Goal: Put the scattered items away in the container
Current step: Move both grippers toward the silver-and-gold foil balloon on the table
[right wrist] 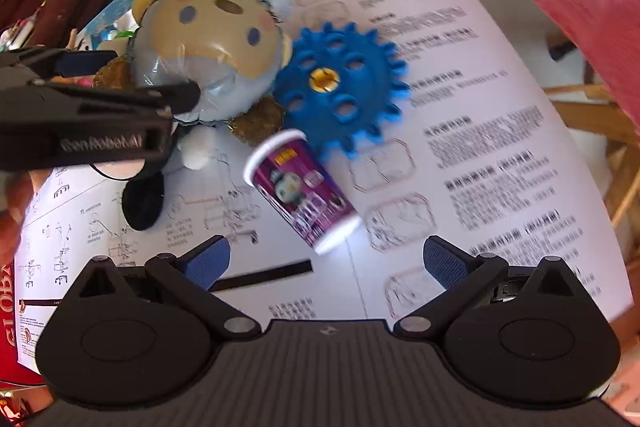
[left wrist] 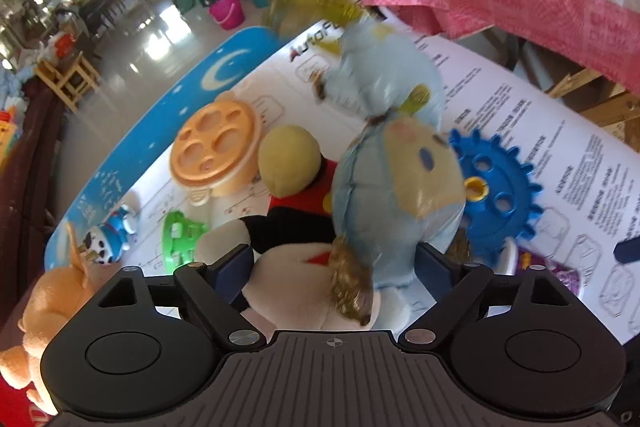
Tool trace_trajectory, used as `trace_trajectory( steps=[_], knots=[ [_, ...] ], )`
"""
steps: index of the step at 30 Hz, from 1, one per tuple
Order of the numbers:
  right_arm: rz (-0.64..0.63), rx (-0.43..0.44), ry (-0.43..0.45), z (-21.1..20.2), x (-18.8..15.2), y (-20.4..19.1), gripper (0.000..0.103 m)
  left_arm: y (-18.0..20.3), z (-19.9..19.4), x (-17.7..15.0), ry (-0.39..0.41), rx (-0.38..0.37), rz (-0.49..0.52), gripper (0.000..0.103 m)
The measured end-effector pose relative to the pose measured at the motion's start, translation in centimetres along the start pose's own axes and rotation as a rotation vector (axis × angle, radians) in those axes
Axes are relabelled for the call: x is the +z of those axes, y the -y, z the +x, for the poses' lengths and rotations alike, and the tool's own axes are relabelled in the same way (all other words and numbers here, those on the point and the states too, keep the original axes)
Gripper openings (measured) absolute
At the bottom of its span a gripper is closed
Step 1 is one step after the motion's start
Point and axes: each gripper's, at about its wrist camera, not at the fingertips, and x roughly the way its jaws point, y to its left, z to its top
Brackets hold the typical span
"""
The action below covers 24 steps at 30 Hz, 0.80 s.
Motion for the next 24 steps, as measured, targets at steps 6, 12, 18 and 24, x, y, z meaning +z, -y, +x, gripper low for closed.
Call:
trace_trajectory(
  steps=[6,12,18,24],
  knots=[
    [-0.013,0.016,0.021,-0.6,1.7,0.1,0.102,-2.8,0.3,-1.0,-0.022,0.039,-0.05,0.072],
    [0.054,0.071,0.092,-3.0,4.4,0.8,0.102,-5.4,0.2,-1.7,-0.032,-0.01,-0.136,0.072],
    [0.092,0.177,0.2,-5.3,9.1,-0.6,0.102,-5.0,0.3,-1.8,-0.027,-0.008,-0.127,0.074],
    [0.147,0.134,0.177,-2.3,13.5,-0.9,0.102,-5.1,-0.1,-1.9,-0.014,-0.042,-0.135,0.085]
  ],
)
